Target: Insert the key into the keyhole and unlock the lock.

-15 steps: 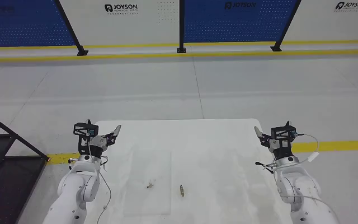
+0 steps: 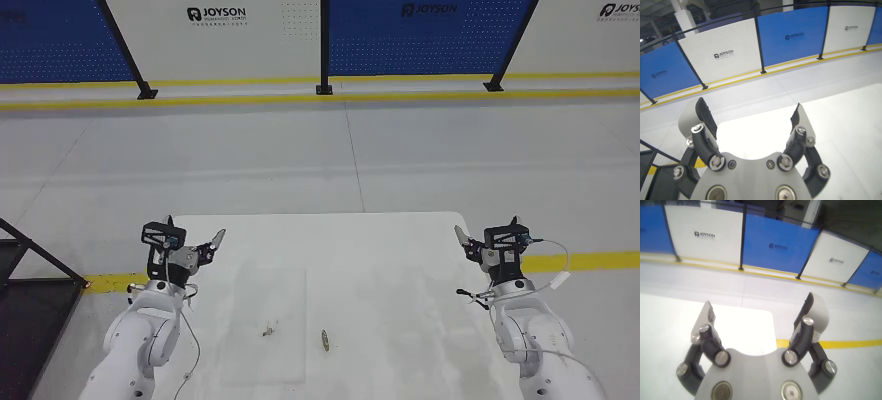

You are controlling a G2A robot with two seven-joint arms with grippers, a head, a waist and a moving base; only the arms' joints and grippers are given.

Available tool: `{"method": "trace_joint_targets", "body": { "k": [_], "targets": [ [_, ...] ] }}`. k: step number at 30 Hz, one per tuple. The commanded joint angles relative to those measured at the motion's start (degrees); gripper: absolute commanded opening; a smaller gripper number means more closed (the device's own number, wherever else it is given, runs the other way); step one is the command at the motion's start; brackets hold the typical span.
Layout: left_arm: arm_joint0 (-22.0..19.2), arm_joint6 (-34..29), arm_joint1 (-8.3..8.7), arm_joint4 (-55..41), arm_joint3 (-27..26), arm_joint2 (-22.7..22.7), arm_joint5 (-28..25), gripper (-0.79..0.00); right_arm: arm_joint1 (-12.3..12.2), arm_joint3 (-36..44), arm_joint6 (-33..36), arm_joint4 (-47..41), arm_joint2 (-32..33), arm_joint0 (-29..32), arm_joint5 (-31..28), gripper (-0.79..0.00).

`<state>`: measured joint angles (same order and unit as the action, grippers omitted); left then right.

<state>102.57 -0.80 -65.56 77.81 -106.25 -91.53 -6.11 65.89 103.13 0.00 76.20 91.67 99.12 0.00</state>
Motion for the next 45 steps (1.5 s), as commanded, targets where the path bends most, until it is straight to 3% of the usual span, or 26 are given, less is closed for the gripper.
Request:
{"method": "trace_joint_targets", "body": {
  "k": [1,6,9,13,18,21,25,31,39,42,45],
  "targets": [
    [3.91,-1.7,0.23,-1.35,-3.53,-0.45,-5.43,0.0,0.0,0.0,0.0,0.0,0.0,0.0,0.0,0.0],
    [14.61,-9.21,1.12,-4.11,-12.64,-3.67,-18.61,0.0,0.0,0.0,0.0,0.0,0.0,0.0,0.0,0.0],
    [19.02,-15.84,1.35,-5.59,-15.95,-3.13,-22.22,0.0,0.0,0.0,0.0,0.0,0.0,0.0,0.0,0.0],
    [20.7,-28.14,1.5,-9.09,-18.28,-0.47,-22.91,0.0,0.0,0.0,0.0,0.0,0.0,0.0,0.0,0.0],
    [17.6,-40.17,1.47,-11.29,-16.95,3.84,-18.75,0.0,0.0,0.0,0.0,0.0,0.0,0.0,0.0,0.0],
    [14.29,-42.11,1.18,-8.85,-13.73,7.74,-14.48,0.0,0.0,0.0,0.0,0.0,0.0,0.0,0.0,0.0],
    [9.54,-40.81,0.58,-5.88,-8.35,12.47,-8.63,-0.006,0.0,0.0,0.0,0.0,0.0,0.0,0.0,0.0],
    [5.93,-37.75,-0.09,0.07,-3.35,17.93,-2.85,-0.163,0.0,0.0,0.0,0.0,0.0,0.0,0.0,0.0],
    [4.26,-36.71,-0.42,3.31,-0.66,20.88,-0.2,-0.277,0.0,0.0,0.0,0.0,0.0,0.0,0.0,0.0],
    [4.08,-36.71,-0.43,3.89,-0.26,21.28,0.05,-0.397,0.0,0.0,0.0,0.0,0.0,0.0,0.0,0.0],
    [3.98,-36.75,-0.43,5.02,0.07,21.71,0.3,-0.397,0.0,0.0,0.0,0.0,0.0,0.0,0.0,0.0]
  ]
}}
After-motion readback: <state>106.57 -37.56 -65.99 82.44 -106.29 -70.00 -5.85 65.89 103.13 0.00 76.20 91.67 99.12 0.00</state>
